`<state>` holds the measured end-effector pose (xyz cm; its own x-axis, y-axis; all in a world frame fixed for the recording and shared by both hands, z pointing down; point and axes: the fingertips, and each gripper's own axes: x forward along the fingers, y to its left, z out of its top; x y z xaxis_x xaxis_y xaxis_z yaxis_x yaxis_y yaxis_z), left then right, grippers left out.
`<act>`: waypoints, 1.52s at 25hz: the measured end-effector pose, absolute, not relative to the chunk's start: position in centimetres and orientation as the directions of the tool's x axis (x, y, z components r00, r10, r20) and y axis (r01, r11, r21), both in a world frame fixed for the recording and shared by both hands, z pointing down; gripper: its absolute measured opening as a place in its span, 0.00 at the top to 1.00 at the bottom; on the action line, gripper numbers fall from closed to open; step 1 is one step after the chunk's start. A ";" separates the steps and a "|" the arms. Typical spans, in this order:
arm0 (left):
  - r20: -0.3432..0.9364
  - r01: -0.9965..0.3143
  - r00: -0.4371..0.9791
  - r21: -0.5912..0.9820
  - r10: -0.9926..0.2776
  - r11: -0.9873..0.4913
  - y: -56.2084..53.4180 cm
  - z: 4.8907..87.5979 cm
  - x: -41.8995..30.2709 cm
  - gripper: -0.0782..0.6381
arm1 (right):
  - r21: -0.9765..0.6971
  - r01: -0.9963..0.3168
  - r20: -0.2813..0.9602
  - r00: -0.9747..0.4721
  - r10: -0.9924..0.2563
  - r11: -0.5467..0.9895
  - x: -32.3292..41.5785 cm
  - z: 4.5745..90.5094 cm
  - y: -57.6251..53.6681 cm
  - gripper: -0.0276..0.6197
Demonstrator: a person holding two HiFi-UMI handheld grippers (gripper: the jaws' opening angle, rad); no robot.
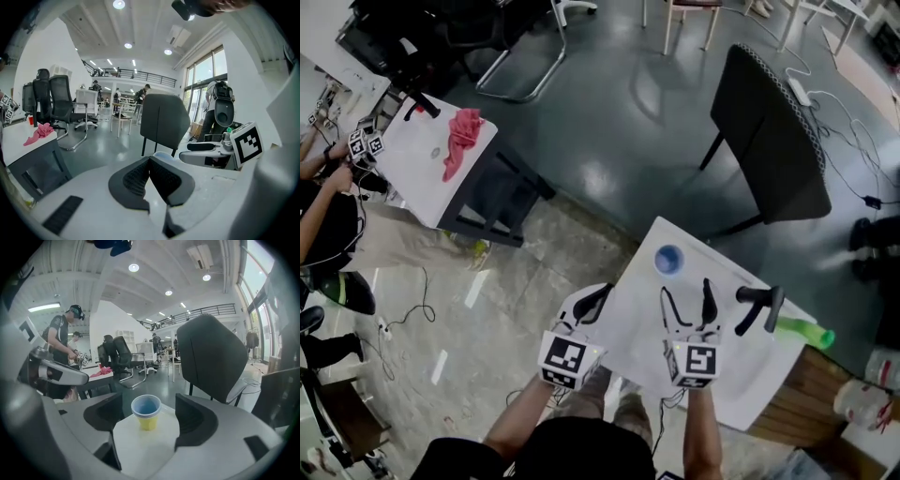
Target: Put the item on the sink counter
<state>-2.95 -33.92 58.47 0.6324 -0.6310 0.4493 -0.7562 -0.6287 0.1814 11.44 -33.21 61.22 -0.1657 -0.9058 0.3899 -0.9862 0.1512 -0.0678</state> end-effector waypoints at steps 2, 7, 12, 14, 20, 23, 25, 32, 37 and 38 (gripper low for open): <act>0.429 -0.748 0.643 0.171 -0.635 -0.641 -33.5 57.4 -2.3 0.89 | -0.051 -0.989 0.368 -0.151 -0.917 0.142 12.2 60.2 -32.4 0.42; 0.381 -0.728 0.668 0.154 -0.640 -0.668 -31.6 54.2 -0.3 0.89 | -0.029 -0.994 0.324 -0.108 -0.940 0.104 14.5 56.7 -29.9 0.46; 0.334 -0.705 0.694 0.140 -0.638 -0.695 -29.0 51.0 2.1 0.89 | -0.009 -0.998 0.272 -0.061 -0.960 0.060 17.5 53.5 -26.5 0.51; 0.316 -0.698 0.702 0.130 -0.638 -0.704 -28.0 49.7 3.0 0.89 | -0.003 -0.999 0.261 -0.046 -0.964 0.047 18.7 52.1 -25.0 0.53; 0.269 -0.676 0.726 0.108 -0.633 -0.729 -24.4 46.4 5.4 0.89 | 0.004 -1.000 0.213 0.013 -0.977 -0.012 21.5 48.6 -19.9 0.59; 0.251 -0.662 0.739 0.098 -0.626 -0.743 -22.4 45.1 6.4 0.89 | 0.005 -0.999 0.202 0.048 -0.978 -0.048 22.8 46.9 -17.3 0.63; 0.241 -0.653 0.747 0.092 -0.619 -0.752 -21.1 44.4 7.2 0.89 | 0.001 -0.997 0.190 0.071 -0.979 -0.072 23.8 46.3 -15.4 0.65; 0.213 -0.632 0.766 0.076 -0.606 -0.771 -16.7 42.7 9.3 0.89 | -0.002 -0.991 0.163 0.131 -0.978 -0.133 26.9 45.3 -9.2 0.76; 0.199 -0.630 0.769 0.069 -0.608 -0.774 -13.6 42.3 9.6 0.89 | 0.001 -0.989 0.131 0.146 -0.980 -0.147 27.4 44.4 -5.8 0.81; 0.199 -0.630 0.768 0.067 -0.609 -0.773 -12.9 42.3 9.5 0.89 | 0.002 -0.989 0.128 0.146 -0.981 -0.147 27.4 44.3 -5.1 0.83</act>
<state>9.54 -12.95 42.26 0.7681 -0.6086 0.1990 -0.6303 -0.7734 0.0674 27.40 -5.15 44.32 0.1458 -0.9810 0.1282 -0.9892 -0.1468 0.0020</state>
